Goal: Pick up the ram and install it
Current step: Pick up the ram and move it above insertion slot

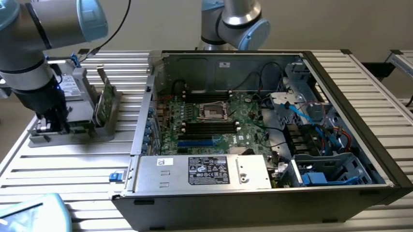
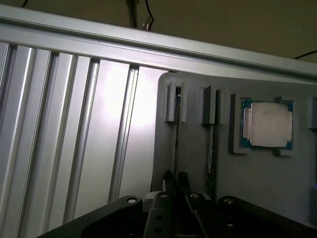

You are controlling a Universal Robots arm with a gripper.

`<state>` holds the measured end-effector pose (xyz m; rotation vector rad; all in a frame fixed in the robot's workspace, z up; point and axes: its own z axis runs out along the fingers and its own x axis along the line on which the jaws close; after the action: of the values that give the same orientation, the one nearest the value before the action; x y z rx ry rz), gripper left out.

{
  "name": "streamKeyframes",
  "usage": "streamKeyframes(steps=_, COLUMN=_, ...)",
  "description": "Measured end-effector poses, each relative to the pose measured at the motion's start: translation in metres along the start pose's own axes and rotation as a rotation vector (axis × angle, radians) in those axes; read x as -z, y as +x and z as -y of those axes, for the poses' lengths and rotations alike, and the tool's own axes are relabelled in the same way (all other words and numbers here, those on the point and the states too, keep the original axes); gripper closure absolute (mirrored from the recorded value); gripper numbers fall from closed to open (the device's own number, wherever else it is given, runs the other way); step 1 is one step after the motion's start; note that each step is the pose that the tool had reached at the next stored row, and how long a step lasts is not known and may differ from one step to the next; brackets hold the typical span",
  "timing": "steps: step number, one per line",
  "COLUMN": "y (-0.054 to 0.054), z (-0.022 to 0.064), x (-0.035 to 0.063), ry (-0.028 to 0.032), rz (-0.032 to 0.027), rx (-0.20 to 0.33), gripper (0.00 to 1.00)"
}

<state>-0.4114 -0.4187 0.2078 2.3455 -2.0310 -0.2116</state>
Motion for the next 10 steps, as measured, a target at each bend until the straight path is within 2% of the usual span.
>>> streamKeyframes(steps=10, y=-0.0008, z=-0.0011, x=0.0105, ry=-0.0037, rz=0.0006, rx=0.000, gripper=0.86)
